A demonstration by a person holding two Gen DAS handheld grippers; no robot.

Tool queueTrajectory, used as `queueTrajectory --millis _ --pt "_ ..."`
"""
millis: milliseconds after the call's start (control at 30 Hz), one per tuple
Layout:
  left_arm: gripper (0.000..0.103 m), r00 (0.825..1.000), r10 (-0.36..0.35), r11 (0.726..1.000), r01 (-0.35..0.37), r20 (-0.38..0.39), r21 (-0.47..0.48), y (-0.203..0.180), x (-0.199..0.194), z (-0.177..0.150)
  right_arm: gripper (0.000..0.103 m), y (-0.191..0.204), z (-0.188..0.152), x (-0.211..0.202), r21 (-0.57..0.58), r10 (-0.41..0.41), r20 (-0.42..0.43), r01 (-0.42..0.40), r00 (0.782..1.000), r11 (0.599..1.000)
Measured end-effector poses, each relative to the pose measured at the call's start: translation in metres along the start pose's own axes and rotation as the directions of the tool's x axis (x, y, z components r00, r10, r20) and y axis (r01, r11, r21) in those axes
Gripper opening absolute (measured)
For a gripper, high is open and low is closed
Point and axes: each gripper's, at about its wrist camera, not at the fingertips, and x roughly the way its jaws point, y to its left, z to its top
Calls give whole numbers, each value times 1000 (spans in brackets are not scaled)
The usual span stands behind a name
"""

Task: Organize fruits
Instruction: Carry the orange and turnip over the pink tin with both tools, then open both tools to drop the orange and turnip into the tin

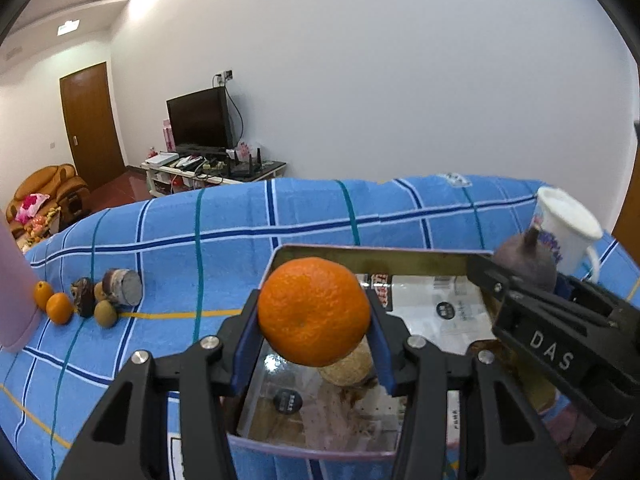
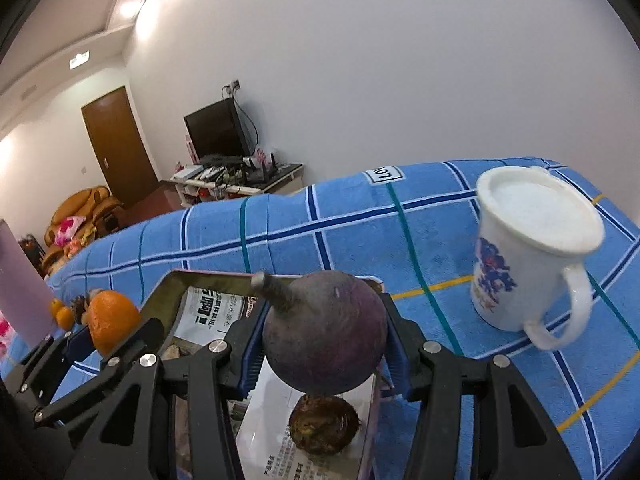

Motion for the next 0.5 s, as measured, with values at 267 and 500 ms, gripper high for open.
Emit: queueTrajectory --millis 267,500 --pt "50 999 25 998 -24 -28 51 -12 14 -2 54 8 -5 14 -32 33 -49 -34 998 999" --pt "51 999 20 997 -17 -39 79 -17 16 -3 54 12 -7 15 -46 71 -67 -74 995 996"
